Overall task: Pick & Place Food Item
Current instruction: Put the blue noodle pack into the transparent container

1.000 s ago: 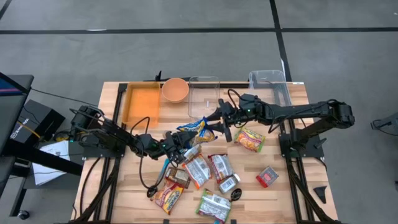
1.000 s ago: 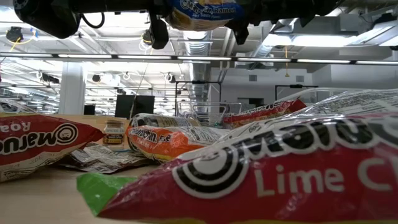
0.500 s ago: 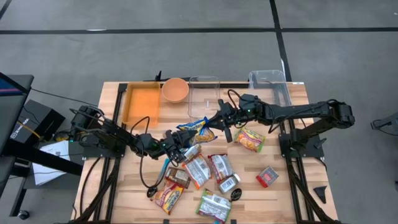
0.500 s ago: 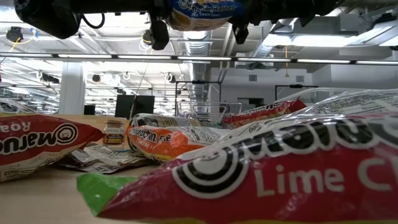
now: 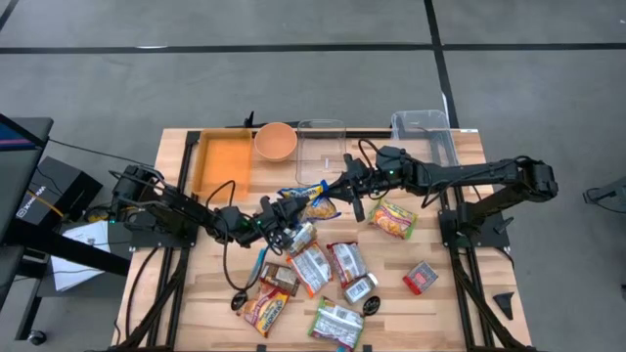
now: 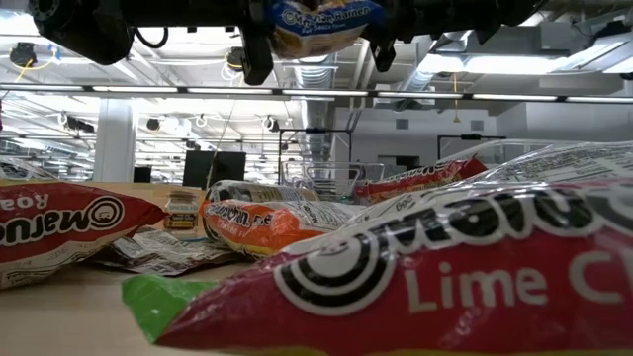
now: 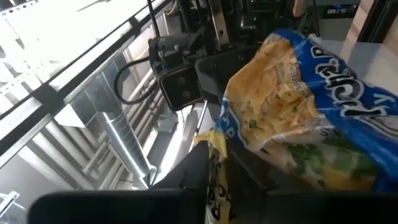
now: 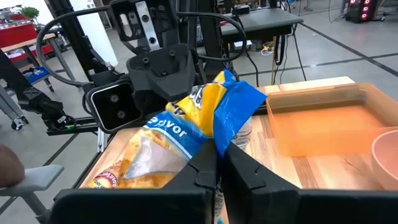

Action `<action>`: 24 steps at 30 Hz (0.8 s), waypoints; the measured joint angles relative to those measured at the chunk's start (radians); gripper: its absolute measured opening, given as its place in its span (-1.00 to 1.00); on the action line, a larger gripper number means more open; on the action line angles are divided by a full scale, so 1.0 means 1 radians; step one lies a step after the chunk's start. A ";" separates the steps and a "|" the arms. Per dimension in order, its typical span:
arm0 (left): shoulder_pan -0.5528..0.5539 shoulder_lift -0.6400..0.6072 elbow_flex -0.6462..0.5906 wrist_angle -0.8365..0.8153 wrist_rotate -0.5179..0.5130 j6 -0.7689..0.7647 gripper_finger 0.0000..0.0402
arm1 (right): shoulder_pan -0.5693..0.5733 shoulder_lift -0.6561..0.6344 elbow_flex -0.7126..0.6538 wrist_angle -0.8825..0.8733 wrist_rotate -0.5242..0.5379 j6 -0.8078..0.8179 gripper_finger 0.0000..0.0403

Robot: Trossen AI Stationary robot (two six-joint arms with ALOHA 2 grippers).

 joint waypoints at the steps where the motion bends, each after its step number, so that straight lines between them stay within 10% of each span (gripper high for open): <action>1: 0.000 0.000 0.000 0.000 -0.004 -0.008 -0.68 | 0.000 0.000 0.000 0.000 0.000 0.000 -0.97; 24: -0.163 -0.206 0.000 -0.207 -0.343 -0.124 -0.06 | 0.001 -0.039 -0.001 -0.053 -0.005 -0.030 -0.97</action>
